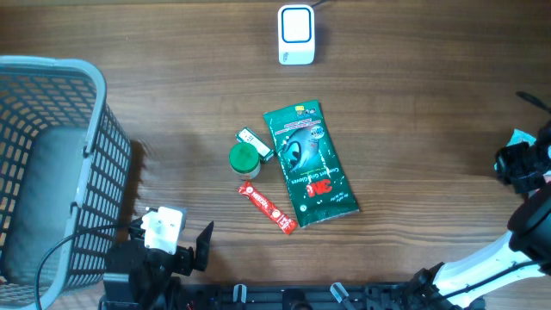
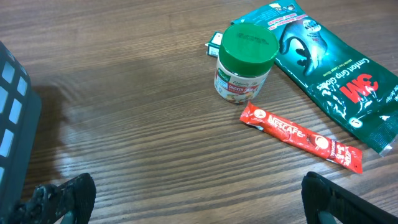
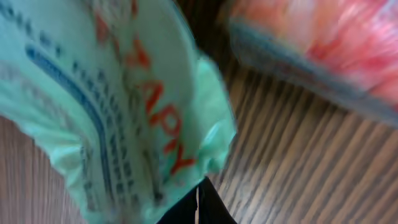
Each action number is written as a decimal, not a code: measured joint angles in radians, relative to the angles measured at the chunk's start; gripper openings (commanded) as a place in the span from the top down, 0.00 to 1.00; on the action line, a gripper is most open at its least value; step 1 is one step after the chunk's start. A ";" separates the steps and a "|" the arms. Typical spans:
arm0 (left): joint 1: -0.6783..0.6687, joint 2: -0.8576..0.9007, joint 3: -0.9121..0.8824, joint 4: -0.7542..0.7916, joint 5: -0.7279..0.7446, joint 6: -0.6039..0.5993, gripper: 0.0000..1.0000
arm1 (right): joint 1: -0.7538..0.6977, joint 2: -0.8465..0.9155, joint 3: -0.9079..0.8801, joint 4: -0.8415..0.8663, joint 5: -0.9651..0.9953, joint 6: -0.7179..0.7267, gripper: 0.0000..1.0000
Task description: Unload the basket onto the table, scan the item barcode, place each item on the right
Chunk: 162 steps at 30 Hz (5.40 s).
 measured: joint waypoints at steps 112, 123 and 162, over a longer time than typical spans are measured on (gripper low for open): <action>0.000 0.000 0.000 0.000 0.000 0.000 0.00 | 1.503 0.230 0.856 -0.822 -0.145 1.110 0.00; 0.000 0.000 0.000 0.000 0.000 0.000 0.00 | 1.503 0.230 0.600 -0.611 -0.190 1.167 0.00; 0.000 0.000 0.000 0.000 0.000 0.000 0.00 | 1.483 0.230 0.823 -0.816 -0.058 0.244 0.00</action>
